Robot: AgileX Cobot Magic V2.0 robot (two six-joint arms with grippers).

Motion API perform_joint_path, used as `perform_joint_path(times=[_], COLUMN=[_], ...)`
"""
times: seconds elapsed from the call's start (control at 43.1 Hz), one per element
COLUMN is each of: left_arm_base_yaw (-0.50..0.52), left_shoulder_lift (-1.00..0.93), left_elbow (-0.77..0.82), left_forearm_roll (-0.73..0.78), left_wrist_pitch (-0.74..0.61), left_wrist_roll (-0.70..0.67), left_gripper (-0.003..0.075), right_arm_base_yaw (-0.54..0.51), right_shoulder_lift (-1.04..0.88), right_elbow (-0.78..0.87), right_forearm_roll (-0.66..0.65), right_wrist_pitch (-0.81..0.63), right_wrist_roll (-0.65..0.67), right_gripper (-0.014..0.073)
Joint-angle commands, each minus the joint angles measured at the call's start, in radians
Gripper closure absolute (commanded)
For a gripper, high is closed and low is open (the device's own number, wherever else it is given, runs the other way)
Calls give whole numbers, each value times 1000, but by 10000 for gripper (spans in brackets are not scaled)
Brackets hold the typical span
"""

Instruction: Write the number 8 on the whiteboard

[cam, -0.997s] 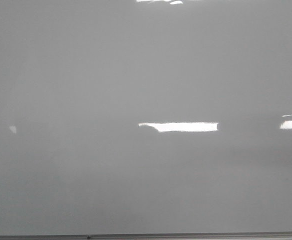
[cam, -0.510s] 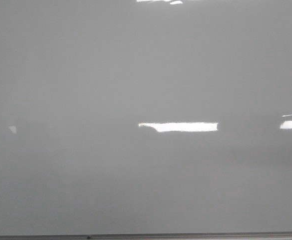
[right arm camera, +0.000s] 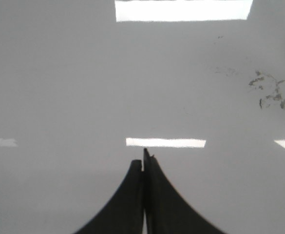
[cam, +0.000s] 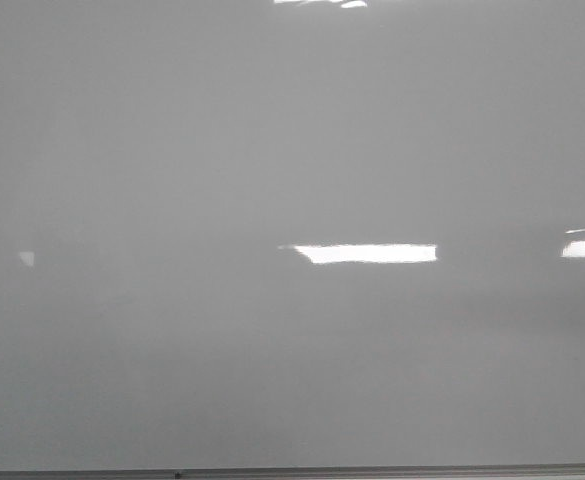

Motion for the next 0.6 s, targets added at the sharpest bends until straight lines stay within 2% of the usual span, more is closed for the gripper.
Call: perform_joint_path(times=[0.0, 0.232, 0.417, 0.579], left_arm_base_yaw=[-7, -7, -7, -7], left_shoulder_lift=[-13, 45, 212, 373], left_elbow=[-60, -340, -578, -746], left_forearm_roll=[-6, -10, -57, -81], left_wrist_pitch=[-59, 216, 405, 571], left_wrist_roll=[-8, -8, -8, -8], left_gripper=[741, 741, 741, 741], right_arm_base_yaw=[-5, -5, -5, -5], right_shoulder_lift=[-18, 42, 205, 356], right_elbow=[-110, -366, -534, -676], right_forearm_roll=[2, 2, 2, 2], right_wrist_pitch=[24, 310, 392, 482], right_wrist_roll=[-3, -4, -8, -72], right_gripper=[702, 702, 702, 702])
